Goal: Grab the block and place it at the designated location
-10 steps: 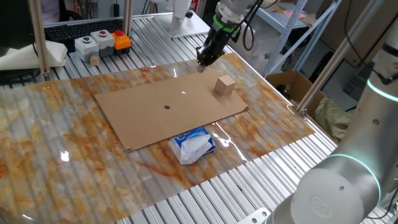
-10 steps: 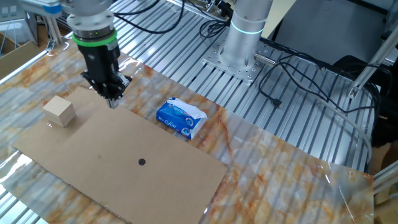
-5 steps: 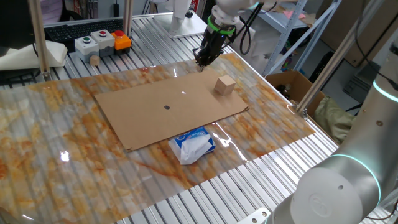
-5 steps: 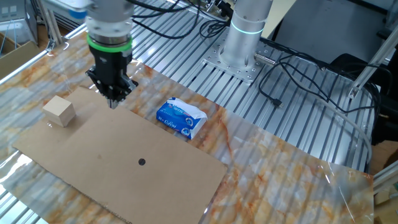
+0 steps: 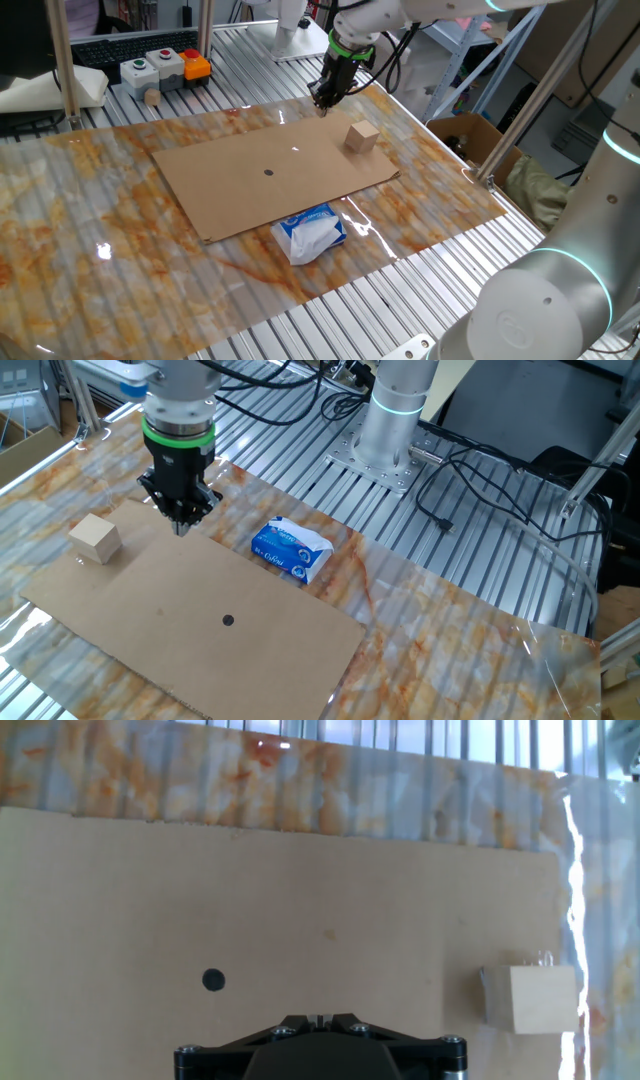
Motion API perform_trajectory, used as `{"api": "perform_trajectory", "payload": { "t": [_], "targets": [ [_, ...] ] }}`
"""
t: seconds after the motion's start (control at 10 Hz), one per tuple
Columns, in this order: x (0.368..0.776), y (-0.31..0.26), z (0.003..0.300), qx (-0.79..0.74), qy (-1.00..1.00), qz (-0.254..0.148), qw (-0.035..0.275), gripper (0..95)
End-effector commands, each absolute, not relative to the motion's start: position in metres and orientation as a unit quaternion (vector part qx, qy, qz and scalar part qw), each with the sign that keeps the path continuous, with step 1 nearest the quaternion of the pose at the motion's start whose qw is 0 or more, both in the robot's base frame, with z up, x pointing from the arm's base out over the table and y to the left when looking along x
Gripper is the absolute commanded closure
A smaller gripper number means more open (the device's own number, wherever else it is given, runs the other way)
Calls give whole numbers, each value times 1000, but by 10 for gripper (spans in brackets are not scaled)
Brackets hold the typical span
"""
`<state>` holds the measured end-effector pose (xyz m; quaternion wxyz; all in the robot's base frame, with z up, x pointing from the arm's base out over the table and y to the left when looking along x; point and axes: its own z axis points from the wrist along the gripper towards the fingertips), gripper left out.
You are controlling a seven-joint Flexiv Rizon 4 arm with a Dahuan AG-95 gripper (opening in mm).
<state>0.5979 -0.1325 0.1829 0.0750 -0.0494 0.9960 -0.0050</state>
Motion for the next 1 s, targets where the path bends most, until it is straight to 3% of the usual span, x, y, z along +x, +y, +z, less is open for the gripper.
{"api": "perform_trajectory", "payload": {
  "t": [0.1,1.0],
  "targets": [
    [598,-133,182,-38,996,11,83,950],
    [598,-133,182,21,997,6,68,950]
  ]
}}
